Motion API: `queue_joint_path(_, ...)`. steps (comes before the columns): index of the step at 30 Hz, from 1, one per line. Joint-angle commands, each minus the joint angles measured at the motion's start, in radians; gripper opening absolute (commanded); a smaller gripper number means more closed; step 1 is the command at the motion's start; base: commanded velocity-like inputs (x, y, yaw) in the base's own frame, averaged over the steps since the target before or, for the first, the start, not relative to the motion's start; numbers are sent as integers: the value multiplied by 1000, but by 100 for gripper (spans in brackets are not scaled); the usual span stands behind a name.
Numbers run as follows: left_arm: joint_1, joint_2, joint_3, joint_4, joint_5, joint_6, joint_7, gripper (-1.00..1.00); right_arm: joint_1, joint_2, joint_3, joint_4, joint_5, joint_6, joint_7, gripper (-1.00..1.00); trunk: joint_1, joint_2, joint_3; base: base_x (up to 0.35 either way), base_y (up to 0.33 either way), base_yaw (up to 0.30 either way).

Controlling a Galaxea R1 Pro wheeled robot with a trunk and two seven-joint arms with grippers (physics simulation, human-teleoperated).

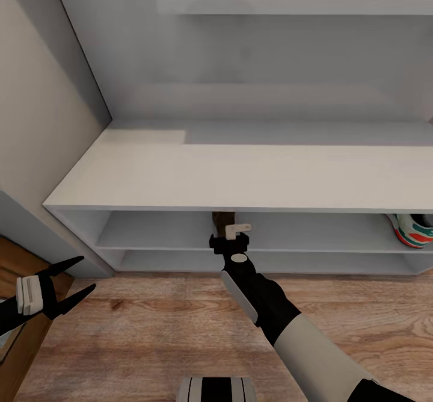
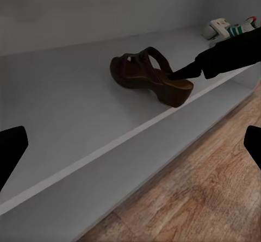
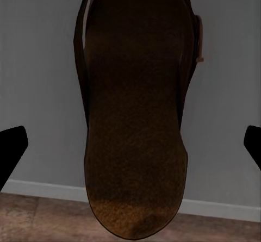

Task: Pick up the two gym shoes and the two sandals from the corridor floor and place them onto the hallstand (shoe rack) in the corridor, making sure they are on the rack and not on the floor. Arrange them so the two gym shoes are next to each other and the two sandals are next to each other.

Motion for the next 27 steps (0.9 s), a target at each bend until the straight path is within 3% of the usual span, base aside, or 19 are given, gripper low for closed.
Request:
queue_joint_path(1, -1, 0, 0, 0, 2, -1, -3, 100, -1, 0, 2, -1, -6, 4, -7, 100, 0, 0, -1, 0, 0, 0)
queue_joint_path(27, -1, 0, 0, 0, 2, 0, -3, 100, -1, 0, 2, -1, -6, 4, -7, 100, 0, 0, -1, 0, 0, 0)
